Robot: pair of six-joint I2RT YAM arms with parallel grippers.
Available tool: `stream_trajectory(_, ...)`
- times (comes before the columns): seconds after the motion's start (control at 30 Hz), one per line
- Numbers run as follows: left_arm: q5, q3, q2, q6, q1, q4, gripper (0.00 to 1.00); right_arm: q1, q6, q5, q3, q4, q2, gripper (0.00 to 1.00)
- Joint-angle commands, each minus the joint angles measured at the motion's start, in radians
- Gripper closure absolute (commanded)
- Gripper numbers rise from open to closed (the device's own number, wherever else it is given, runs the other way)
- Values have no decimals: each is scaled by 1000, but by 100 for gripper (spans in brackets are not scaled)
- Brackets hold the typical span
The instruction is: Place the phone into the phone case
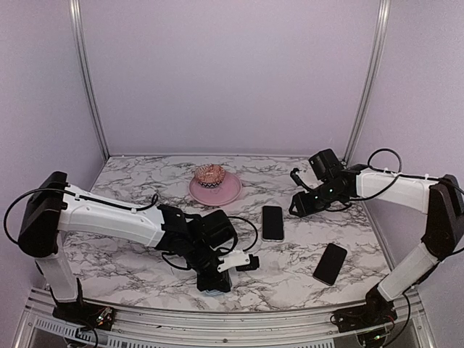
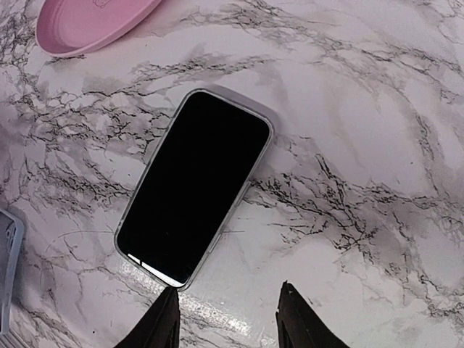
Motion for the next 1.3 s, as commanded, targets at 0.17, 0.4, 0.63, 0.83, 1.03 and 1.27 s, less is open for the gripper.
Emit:
stream_trajectory(0.17,9,197,221,362,-53,-203,100,21,30,34,-7,-52,-45,55)
stream_trajectory(0.4,-71,213,196,314,-53,-189,73,21,142,152,-27,-133,-74,49)
stream_trajectory(0.63,-174,110,14,74,-12,66,39,11,383,292,-205,7,-165,2)
stream_trajectory(0.83,-312,-76,-158,-204,113,189,37,-38,572,280,-274,-55,-133,1)
stream_trajectory(1.03,-327,-235,-176,-286,138,170,61,-1,706,364,-349,-124,-193,1)
stream_trajectory(1.27,-164,-263,-104,-234,86,170,66,87,811,396,-352,-240,-128,1)
